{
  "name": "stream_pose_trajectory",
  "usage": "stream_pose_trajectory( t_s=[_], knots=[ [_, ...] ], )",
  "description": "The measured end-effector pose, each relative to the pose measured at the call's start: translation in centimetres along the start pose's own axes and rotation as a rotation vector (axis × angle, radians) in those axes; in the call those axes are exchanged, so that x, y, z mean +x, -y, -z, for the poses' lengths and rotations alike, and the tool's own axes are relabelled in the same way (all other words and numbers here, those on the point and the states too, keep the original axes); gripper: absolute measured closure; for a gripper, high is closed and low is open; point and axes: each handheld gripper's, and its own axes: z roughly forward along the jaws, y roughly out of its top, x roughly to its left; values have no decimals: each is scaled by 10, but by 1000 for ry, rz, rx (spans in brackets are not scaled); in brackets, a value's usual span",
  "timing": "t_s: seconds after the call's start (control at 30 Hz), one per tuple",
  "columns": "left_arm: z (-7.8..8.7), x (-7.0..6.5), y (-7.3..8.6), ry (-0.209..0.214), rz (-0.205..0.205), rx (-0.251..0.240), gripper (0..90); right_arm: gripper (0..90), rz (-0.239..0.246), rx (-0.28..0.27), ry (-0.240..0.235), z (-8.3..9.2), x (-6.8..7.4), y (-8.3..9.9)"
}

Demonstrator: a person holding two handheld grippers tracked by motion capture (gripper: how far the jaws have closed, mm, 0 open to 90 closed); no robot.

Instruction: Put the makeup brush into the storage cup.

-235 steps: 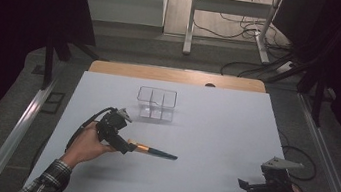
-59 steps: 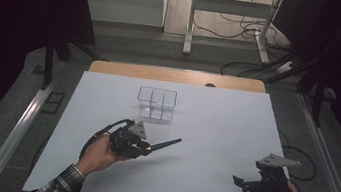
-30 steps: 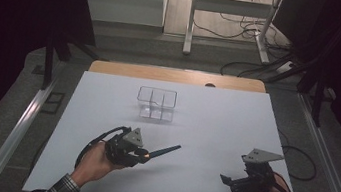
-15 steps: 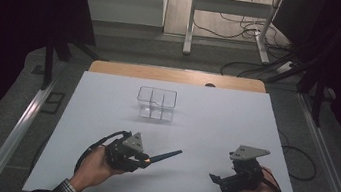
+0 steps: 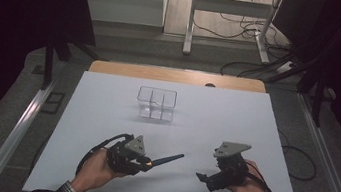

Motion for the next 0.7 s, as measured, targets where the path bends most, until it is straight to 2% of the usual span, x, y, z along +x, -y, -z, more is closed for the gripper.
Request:
stream_pose_trajectory(
  t_s=[0.17,0.7],
  knots=[
    [-1,0,-1,7,-12,12,730,0,7,24,-13,-9,5,-8],
    [-6,-1,-6,24,-28,16,730,0,23,40,-43,-27,19,-27]
  ],
)
